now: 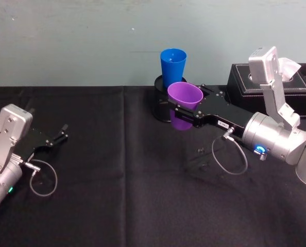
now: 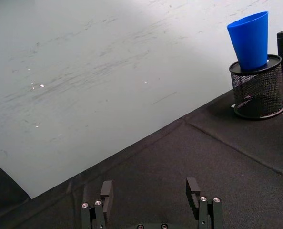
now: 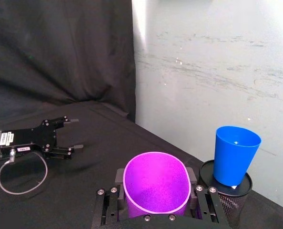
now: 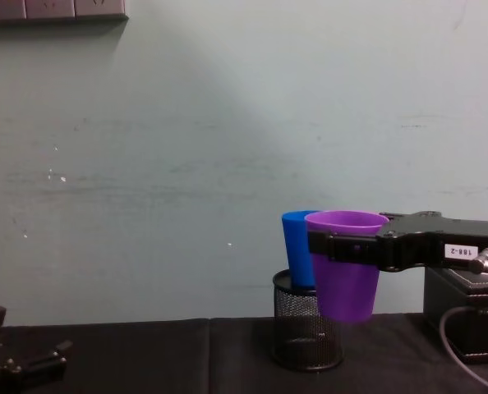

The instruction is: Pick up one cup with a gripper and tap it against the other cup.

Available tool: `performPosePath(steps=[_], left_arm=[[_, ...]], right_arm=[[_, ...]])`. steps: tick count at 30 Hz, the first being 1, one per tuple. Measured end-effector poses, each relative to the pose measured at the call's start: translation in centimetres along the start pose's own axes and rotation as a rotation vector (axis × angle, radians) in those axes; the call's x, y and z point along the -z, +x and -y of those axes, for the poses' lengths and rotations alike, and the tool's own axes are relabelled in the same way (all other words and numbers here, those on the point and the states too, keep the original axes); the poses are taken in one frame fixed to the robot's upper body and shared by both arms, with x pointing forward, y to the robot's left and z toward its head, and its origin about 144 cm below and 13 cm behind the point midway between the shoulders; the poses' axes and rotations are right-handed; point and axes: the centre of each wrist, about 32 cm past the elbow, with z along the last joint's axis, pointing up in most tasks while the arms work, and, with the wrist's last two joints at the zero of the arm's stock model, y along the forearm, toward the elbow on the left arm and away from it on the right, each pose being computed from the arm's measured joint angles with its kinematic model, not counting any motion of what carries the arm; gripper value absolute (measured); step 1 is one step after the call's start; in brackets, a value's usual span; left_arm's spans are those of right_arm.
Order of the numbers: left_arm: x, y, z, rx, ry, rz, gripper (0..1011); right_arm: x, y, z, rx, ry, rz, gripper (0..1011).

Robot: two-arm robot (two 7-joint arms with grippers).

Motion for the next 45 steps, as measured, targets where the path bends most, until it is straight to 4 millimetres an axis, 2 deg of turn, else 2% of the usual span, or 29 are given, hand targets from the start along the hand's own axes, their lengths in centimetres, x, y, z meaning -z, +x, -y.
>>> performPosePath(steps=[35, 45], left_arm=[[0.0, 0.0, 0.0, 0.0, 0.0, 0.0, 1000], [0.0, 0.0, 0.0, 0.0, 0.0, 0.0, 1000]], right_arm=[[0.01, -0.01, 0.0, 0.0, 0.0, 0.0, 726], [0.83, 0.47, -0.86, 0.002, -0.007, -0.013, 726]])
